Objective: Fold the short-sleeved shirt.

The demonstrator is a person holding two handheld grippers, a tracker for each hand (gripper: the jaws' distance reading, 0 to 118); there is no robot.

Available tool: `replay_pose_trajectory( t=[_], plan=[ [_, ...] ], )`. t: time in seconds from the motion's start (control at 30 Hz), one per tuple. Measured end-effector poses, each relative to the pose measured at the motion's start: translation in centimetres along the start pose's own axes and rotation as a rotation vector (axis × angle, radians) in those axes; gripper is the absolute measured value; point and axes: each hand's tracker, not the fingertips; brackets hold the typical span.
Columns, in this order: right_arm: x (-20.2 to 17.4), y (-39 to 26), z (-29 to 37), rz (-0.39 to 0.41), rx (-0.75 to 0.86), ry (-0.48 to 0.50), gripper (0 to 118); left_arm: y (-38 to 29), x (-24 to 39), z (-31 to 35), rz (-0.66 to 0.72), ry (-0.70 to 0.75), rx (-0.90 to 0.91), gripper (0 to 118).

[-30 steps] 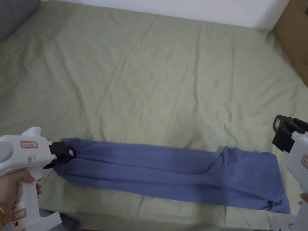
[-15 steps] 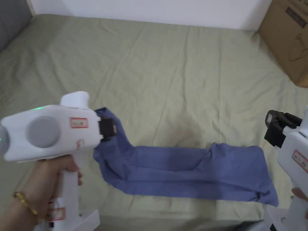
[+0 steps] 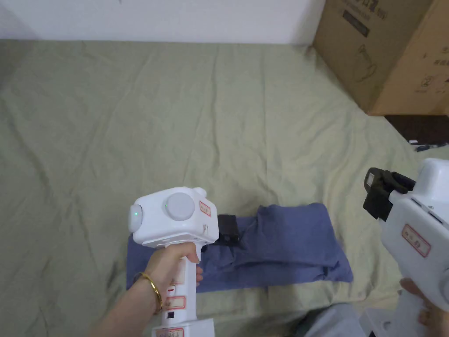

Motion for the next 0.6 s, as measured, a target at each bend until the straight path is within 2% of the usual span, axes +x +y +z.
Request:
replay_pose_trajectory(
  t=[0.07,0.13,0.17,0.23,0.27,0.3,0.43,0.53,0.6],
  plan=[
    [0.4,-0.1,-0.2,0.001,-0.008,-0.005,0,0.3,0.1,1.8,-0.032,-0.048,0.076,69],
    [0.7,-0.2,-0.4,-0.003,-0.016,-0.001,0,0.5,0.2,4.2,-0.071,-0.023,0.181,65],
    [0.6,-0.2,-0.4,-0.007,-0.015,0.002,0,0.5,0.0,5.2,-0.090,0.019,0.241,48],
    [0.5,-0.2,-0.5,-0.011,-0.010,0.011,0,0.3,0.0,6.6,-0.137,0.140,0.338,3],
    [0.4,-0.3,-0.6,-0.012,-0.010,0.017,0,-0.2,-0.2,6.6,-0.153,0.203,0.376,0],
    [0.3,-0.4,-0.7,-0.010,-0.011,0.023,0,-0.7,-0.5,6.5,-0.161,0.204,0.380,0],
    [0.0,-0.6,-1.1,0.000,-0.021,0.040,0,-3.0,-1.0,3.2,-0.123,0.132,0.249,0],
    [0.0,-0.8,-1.1,0.007,-0.029,0.044,0,-5.2,-0.3,-0.2,-0.178,0.103,0.180,0],
    [0.2,-1.0,-0.9,0.015,-0.035,0.043,0,-6.8,0.6,-2.1,-0.264,0.087,0.149,0]
  ],
)
